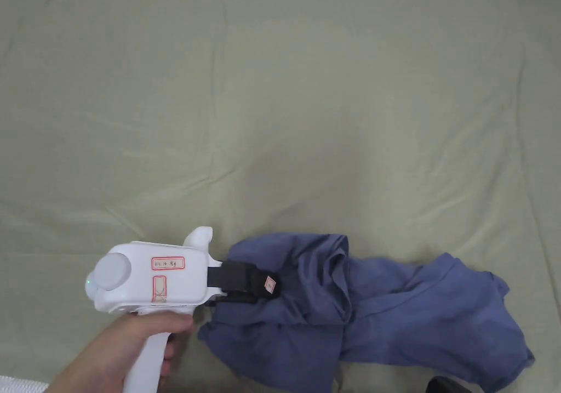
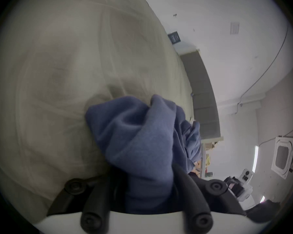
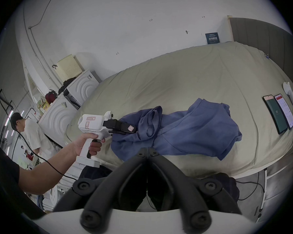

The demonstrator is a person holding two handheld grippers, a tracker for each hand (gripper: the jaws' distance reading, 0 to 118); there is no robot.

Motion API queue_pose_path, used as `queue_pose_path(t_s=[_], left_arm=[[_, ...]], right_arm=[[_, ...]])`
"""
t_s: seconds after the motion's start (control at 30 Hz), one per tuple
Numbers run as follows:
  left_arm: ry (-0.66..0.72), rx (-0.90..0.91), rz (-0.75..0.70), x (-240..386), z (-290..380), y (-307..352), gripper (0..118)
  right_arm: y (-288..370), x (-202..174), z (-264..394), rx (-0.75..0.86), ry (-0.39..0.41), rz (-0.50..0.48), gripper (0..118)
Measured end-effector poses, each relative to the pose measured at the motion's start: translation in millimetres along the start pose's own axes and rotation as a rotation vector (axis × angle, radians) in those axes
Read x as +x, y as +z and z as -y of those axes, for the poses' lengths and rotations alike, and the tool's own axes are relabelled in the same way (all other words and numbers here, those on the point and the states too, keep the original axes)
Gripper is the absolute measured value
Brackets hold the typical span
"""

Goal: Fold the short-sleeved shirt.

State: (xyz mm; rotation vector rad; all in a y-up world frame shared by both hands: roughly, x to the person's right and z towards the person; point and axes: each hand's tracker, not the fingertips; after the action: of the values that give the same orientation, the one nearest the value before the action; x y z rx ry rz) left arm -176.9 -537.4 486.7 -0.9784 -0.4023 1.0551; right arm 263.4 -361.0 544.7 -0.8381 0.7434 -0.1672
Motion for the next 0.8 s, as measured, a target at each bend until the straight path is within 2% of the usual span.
queue_pose_path(t_s=[0.07,0.23,0.57,0.6,0.8], left_arm=[[-0.016,0.026,-0.100,15,5,6,12],[-0.238,0.168,-0.428,60,19,28,12],[-0.257,0.375,-0.870,84,20,150,12],[-0.262,0.385,-0.899,90,21,150,12],[-0.436,0.268,-0.715,163,40,64,12]], right_arm=[[4,-1,0,0.006,0.000,0.006,0],[15,0,2,0.029,0.013,0.017,0],[31,-2,11,0.071,0.013,-0.028,0],[31,-1,12,0.072,0.013,-0.038,0],[40,4,19,0.091,0.018,-0.056,0]])
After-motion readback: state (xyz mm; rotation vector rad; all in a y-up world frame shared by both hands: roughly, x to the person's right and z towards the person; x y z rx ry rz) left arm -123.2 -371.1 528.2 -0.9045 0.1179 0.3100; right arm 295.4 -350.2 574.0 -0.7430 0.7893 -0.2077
